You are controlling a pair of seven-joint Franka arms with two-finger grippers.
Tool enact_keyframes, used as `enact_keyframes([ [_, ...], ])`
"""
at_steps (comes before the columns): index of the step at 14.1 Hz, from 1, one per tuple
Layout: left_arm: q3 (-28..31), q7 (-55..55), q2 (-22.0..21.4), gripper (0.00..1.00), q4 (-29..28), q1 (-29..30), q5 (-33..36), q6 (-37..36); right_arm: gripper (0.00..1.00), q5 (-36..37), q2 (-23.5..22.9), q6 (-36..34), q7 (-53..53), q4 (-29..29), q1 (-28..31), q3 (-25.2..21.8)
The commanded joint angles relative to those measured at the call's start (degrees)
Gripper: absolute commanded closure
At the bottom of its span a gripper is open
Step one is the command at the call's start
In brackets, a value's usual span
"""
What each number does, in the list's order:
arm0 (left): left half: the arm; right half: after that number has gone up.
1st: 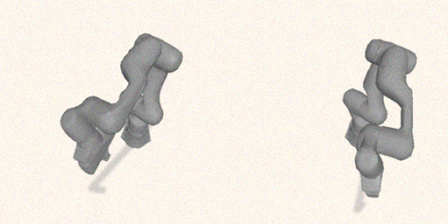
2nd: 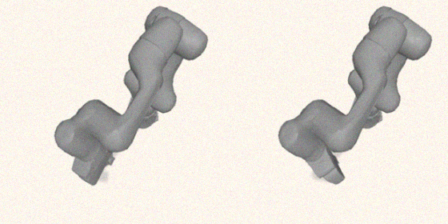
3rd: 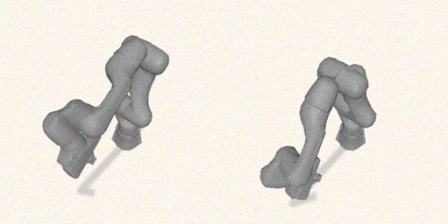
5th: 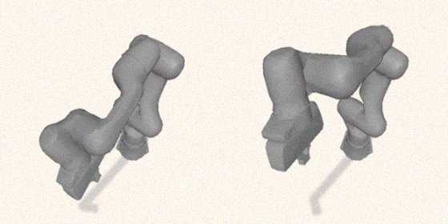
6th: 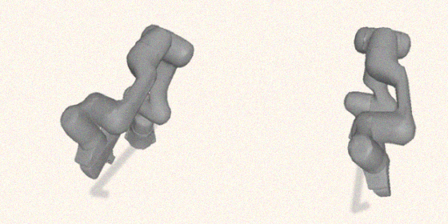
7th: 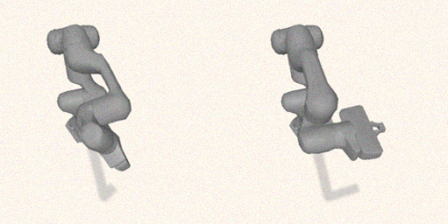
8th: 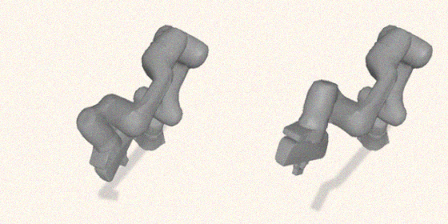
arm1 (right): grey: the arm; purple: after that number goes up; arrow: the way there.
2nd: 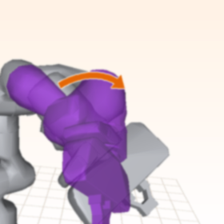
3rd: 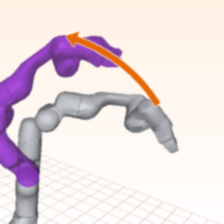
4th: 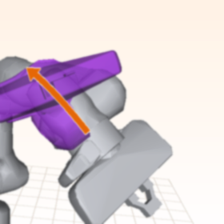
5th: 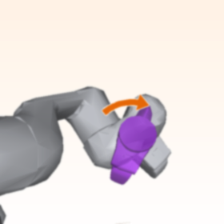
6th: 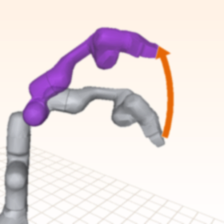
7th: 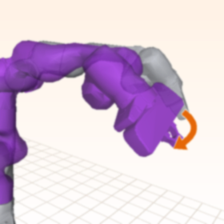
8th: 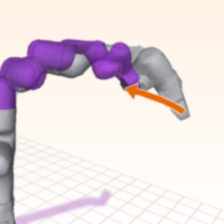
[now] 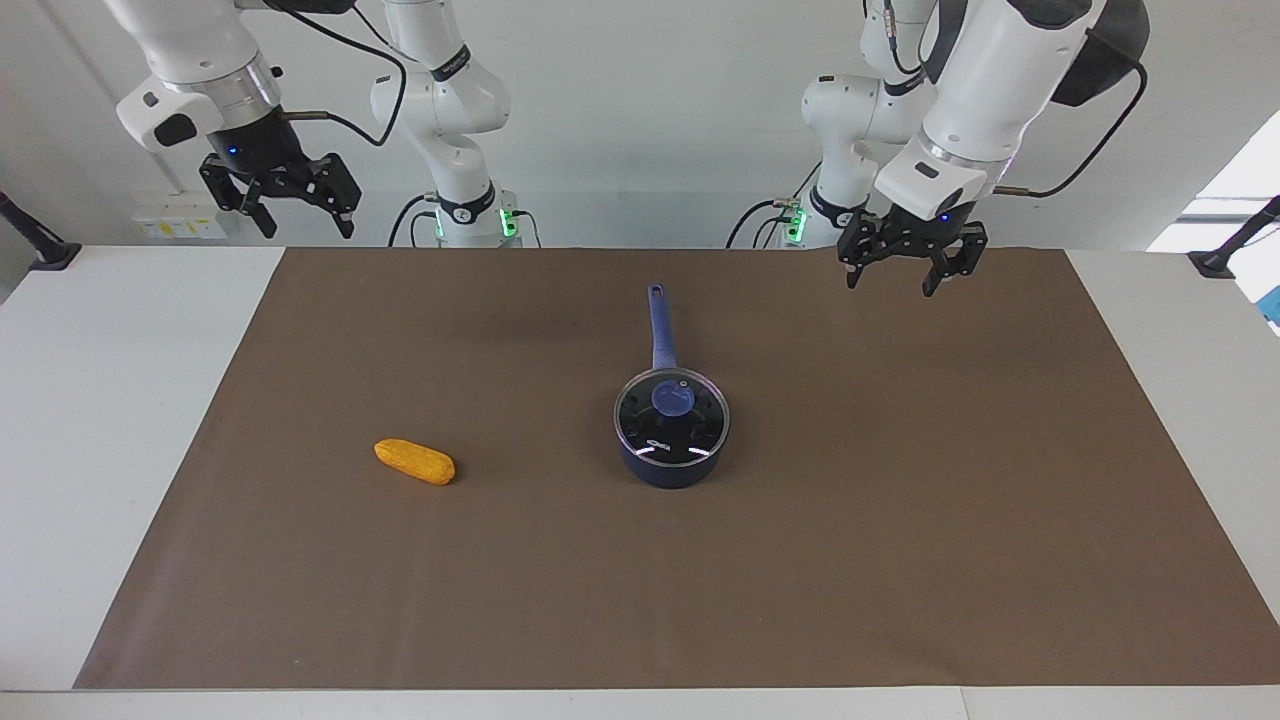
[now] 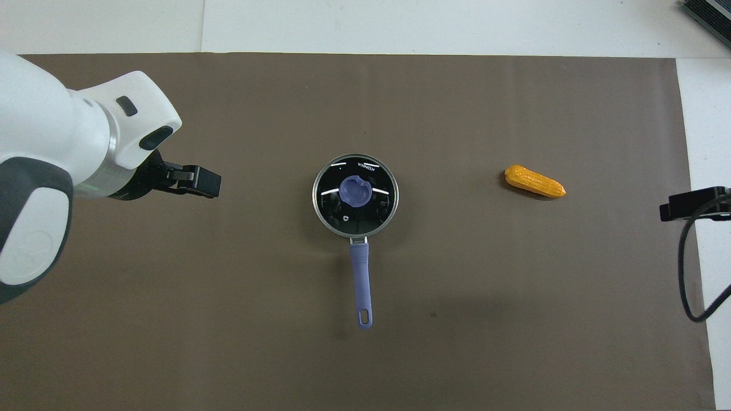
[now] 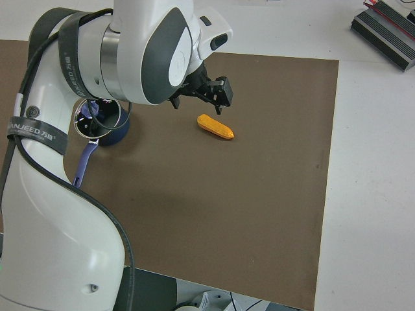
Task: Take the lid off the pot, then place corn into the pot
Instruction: 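Reach the left gripper to the blue knob of the glass lid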
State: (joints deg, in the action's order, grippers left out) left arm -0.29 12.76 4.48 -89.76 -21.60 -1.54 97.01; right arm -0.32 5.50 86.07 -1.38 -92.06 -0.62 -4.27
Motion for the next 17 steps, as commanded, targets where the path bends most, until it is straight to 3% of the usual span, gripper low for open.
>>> enact_keyframes([
  [1,0.9,2.6,2.5,0.00,-0.3,-3.8,1.4,3.5,0.00,0.8,0.6,0.2,-1.5,-0.6,0.9,0.5],
  [4,0.7,6.0,4.5,0.00,-0.3,-6.5,3.6,6.0,0.00,0.9,0.6,0.0,-1.5,-1.1,1.0,0.4],
  [8,0.8,14.6,11.6,0.00,0.8,-12.2,7.1,8.5,0.00,0.9,1.0,0.1,-1.6,-1.2,1.0,0.1],
  [11,0.7,17.3,13.7,0.00,0.9,-13.1,6.9,12.3,0.00,0.9,1.0,0.4,-1.6,-1.2,1.1,0.0],
  [14,0.8,21.4,19.1,0.00,6.5,-14.7,6.8,13.7,0.00,0.9,1.1,-0.1,-1.6,-1.5,1.1,0.0],
  [17,0.7,23.7,20.8,0.00,7.8,-15.4,6.8,16.0,0.00,0.9,1.1,0.2,-1.6,-1.5,1.1,0.0],
])
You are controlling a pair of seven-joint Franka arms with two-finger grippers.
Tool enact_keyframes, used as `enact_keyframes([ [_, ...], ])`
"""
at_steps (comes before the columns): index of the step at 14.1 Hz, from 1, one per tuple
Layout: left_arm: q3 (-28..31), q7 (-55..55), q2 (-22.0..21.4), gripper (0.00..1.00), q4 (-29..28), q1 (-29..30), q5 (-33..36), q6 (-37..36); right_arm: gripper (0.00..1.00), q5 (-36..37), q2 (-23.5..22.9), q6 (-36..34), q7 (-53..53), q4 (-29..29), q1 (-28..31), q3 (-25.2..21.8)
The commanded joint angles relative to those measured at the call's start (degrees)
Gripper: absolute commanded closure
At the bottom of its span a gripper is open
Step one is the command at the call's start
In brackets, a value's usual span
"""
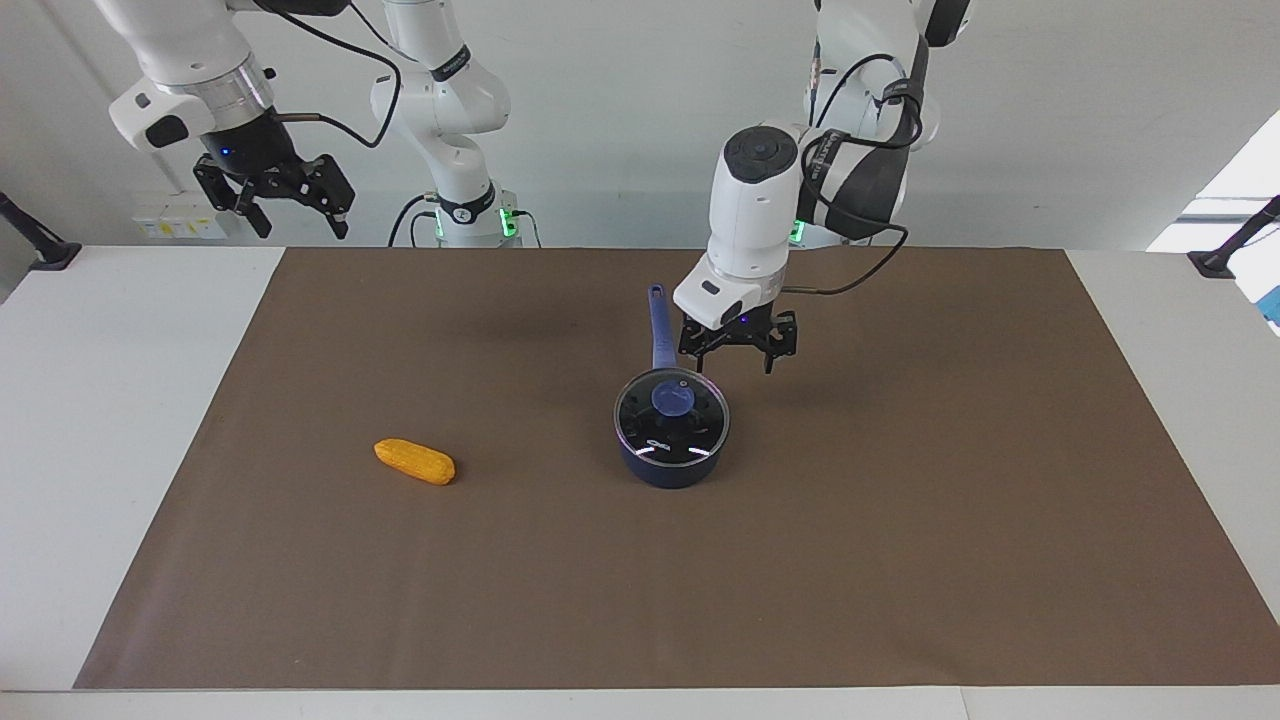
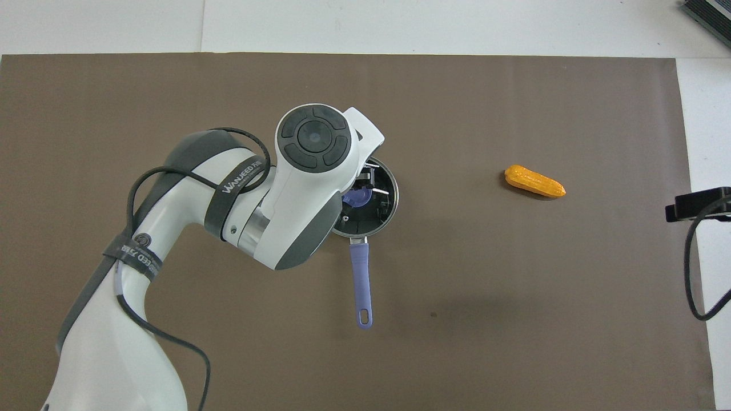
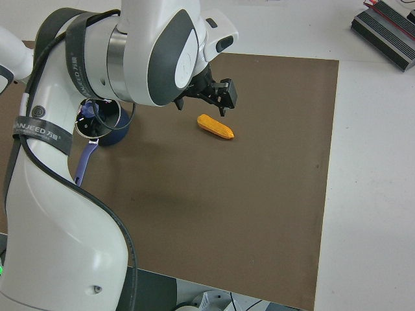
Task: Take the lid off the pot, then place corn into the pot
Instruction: 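Reach the left gripper to the blue knob of the glass lid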
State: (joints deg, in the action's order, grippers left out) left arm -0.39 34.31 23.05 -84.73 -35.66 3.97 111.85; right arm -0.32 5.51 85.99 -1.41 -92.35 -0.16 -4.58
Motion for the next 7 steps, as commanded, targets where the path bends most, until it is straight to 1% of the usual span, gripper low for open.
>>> enact_keyframes([
  [1,0.8,2.3,2.9,0.00,2.8,-1.4,1.3,1.3,0.00,0.9,1.1,0.4,-1.6,-1.3,0.6,0.3],
  [4,0.8,2.5,3.1,0.00,2.7,-2.1,1.3,1.7,0.00,0.9,1.1,0.1,-1.6,-1.3,0.6,0.2],
  [5,0.9,2.6,3.5,0.00,2.8,-2.3,1.4,2.0,0.00,0.9,1.1,0.1,-1.7,-1.3,0.6,0.2],
  [7,1.0,4.7,5.2,0.00,3.4,-4.6,2.1,1.9,0.00,0.9,1.1,0.1,-1.6,-1.3,0.6,0.2],
])
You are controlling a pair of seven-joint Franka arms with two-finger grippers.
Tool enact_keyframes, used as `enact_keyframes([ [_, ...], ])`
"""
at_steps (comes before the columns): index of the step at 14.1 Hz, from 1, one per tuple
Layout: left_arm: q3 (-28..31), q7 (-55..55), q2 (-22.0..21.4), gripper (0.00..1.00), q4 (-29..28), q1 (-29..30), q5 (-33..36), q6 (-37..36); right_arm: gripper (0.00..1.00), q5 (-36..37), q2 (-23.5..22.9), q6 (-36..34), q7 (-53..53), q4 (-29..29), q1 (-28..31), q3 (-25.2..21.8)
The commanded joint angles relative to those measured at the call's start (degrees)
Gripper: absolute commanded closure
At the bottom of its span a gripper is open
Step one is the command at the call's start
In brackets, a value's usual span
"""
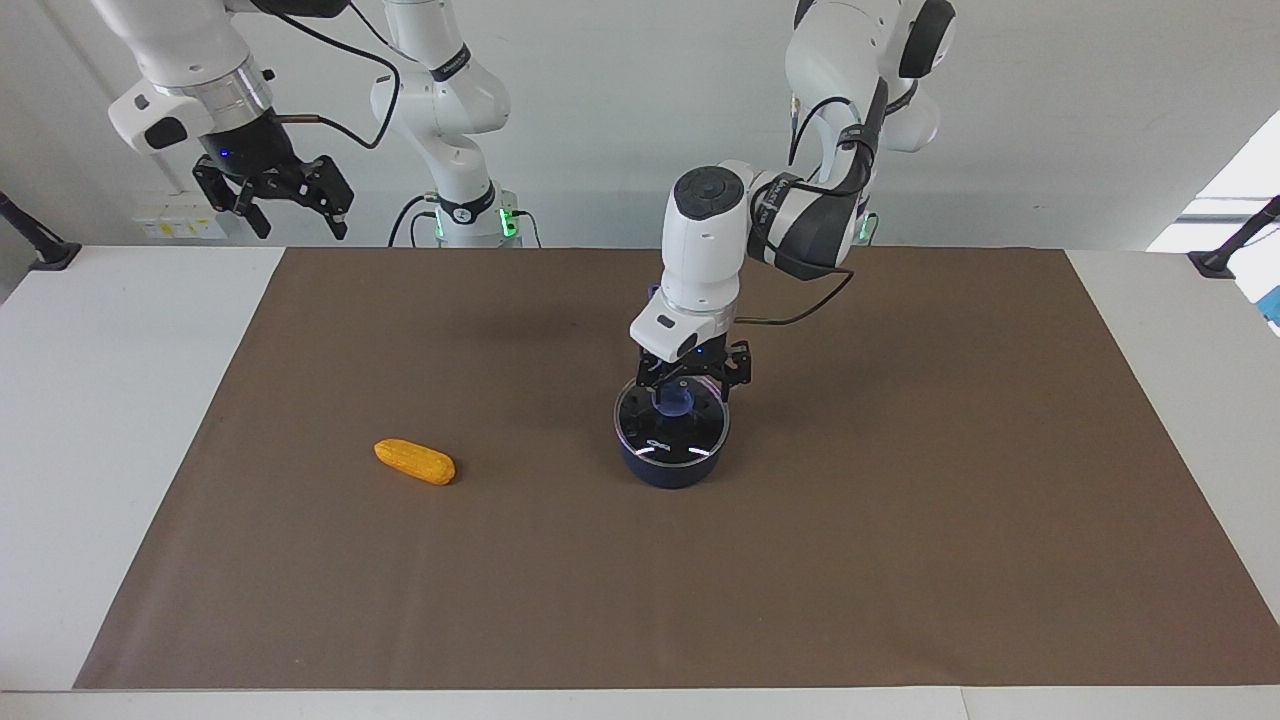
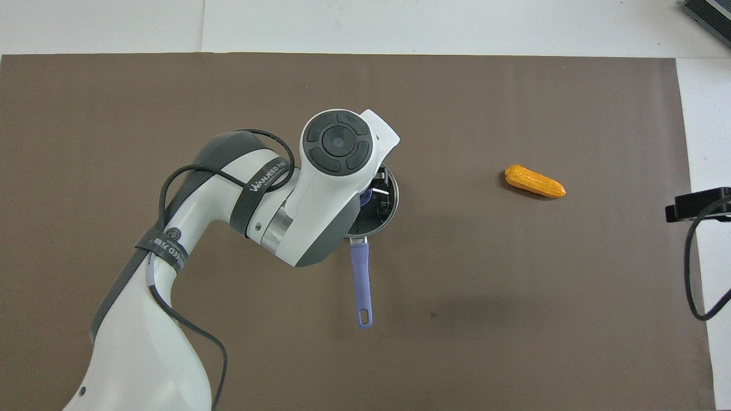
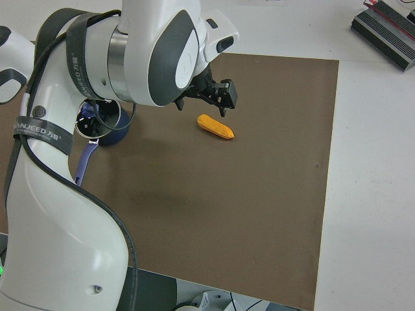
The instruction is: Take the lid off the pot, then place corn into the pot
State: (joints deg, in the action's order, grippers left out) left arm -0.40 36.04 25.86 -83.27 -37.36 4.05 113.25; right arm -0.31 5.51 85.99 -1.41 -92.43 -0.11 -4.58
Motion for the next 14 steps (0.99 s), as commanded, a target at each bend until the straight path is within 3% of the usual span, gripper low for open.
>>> enact_keyframes([
  [1,1.0,3.5,2.9,0.00,2.3,-3.3,2.2,0.3,0.00,0.9,1.1,0.1,-1.6,-1.3,0.6,0.2],
  [14,1.0,3.1,2.9,0.00,1.8,-1.4,0.3,1.9,0.00,0.9,1.1,0.1,-1.6,-1.3,0.6,0.1],
])
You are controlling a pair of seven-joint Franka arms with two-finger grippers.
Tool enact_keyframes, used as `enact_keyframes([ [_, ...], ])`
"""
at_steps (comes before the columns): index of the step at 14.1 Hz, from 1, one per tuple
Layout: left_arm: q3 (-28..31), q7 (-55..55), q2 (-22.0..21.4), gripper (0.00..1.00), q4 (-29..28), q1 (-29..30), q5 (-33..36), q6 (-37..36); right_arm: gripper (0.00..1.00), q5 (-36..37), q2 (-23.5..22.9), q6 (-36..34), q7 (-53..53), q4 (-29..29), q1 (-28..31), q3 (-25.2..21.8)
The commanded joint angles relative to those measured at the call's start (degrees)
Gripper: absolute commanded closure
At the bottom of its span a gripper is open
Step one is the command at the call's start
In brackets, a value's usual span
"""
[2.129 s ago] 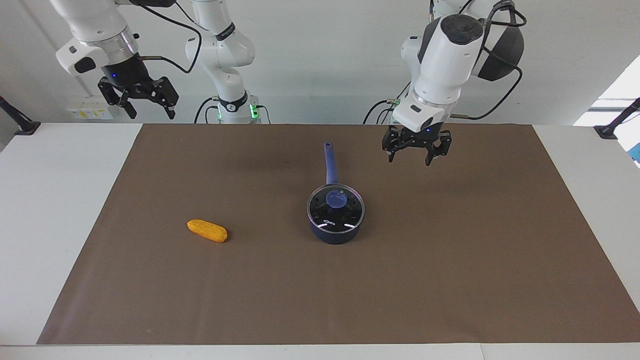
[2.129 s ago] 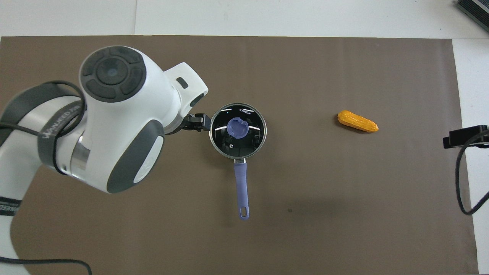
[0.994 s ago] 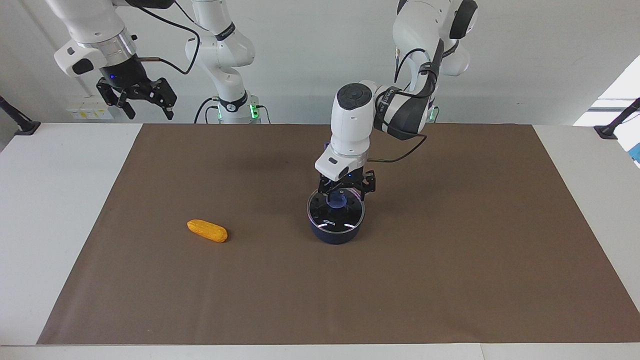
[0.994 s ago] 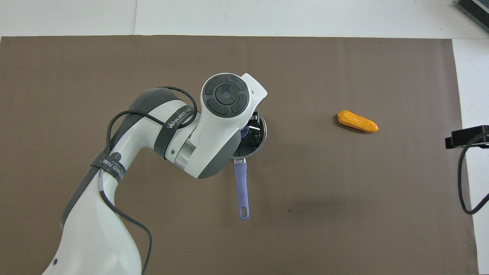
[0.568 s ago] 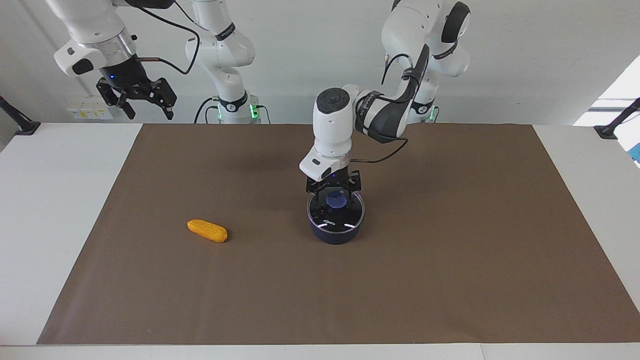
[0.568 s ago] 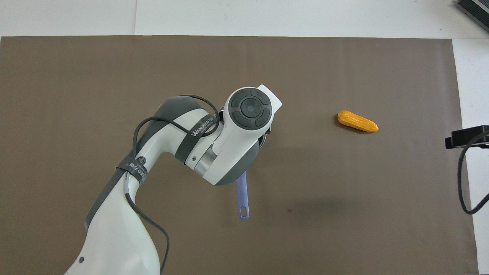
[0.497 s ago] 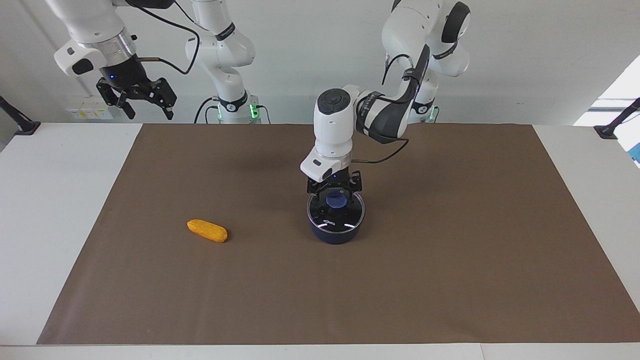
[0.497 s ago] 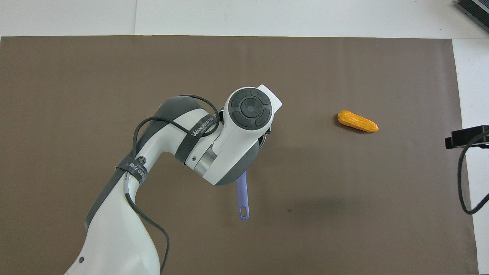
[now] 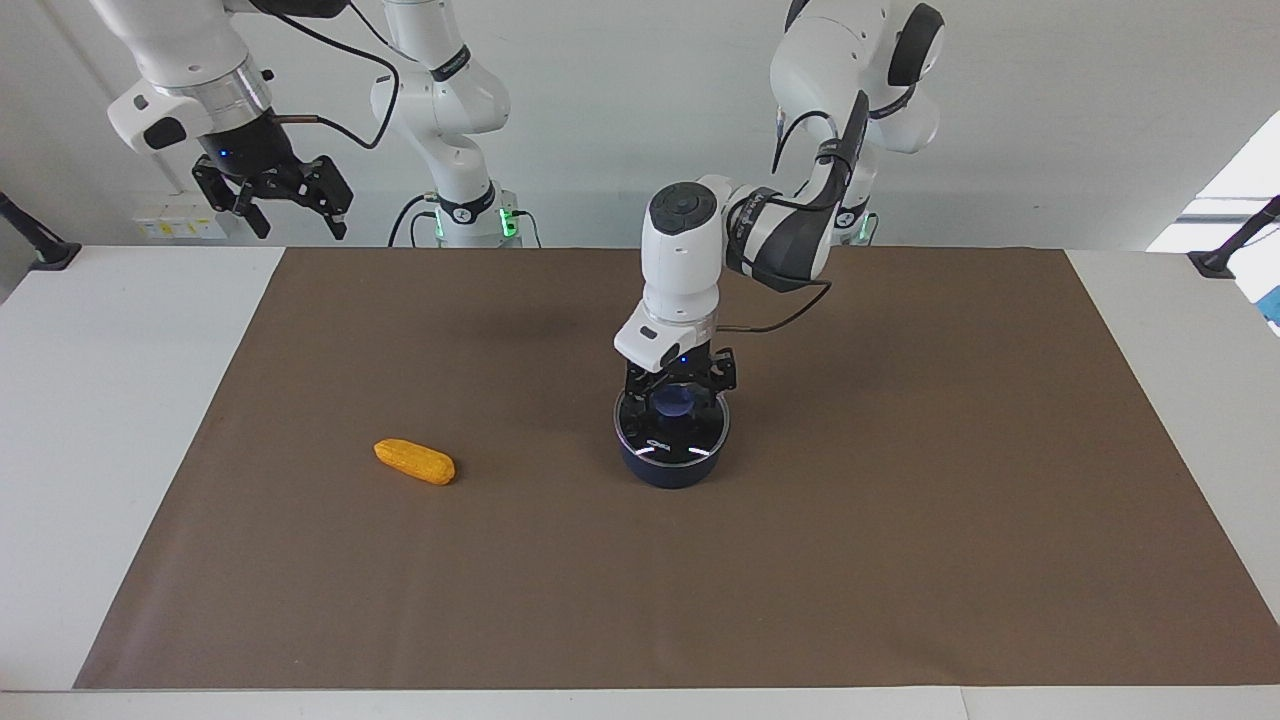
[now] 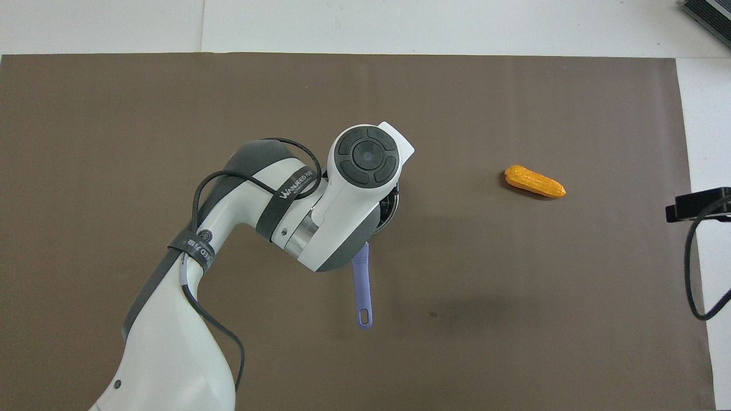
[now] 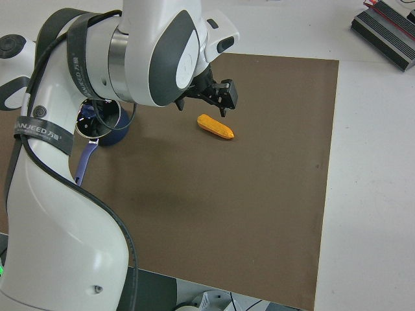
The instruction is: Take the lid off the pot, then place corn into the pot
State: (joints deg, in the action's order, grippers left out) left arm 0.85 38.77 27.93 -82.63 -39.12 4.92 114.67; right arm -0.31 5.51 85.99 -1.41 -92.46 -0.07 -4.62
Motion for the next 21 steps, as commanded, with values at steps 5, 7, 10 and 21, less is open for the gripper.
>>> enact_keyframes([
  [5,-0.2,0.3,0.8,0.00,1.0,0.4,-1.8,0.3,0.00,0.9,1.1,0.1,-1.6,-1.2,0.5,0.1],
  [7,-0.3,0.3,0.8,0.00,0.5,0.4,-2.1,0.4,0.00,0.8,1.0,0.0,-1.5,-1.0,0.5,0.2],
  [10,-0.3,0.3,0.7,0.00,0.1,0.4,-2.2,0.5,0.00,0.5,1.0,0.0,-1.1,-0.3,0.4,0.6],
  [21,-0.3,0.2,0.6,0.22,-0.2,0.4,-2.3,0.2,0.00,0.1,1.6,0.5,-4.4,-2.7,-0.3,1.5],
])
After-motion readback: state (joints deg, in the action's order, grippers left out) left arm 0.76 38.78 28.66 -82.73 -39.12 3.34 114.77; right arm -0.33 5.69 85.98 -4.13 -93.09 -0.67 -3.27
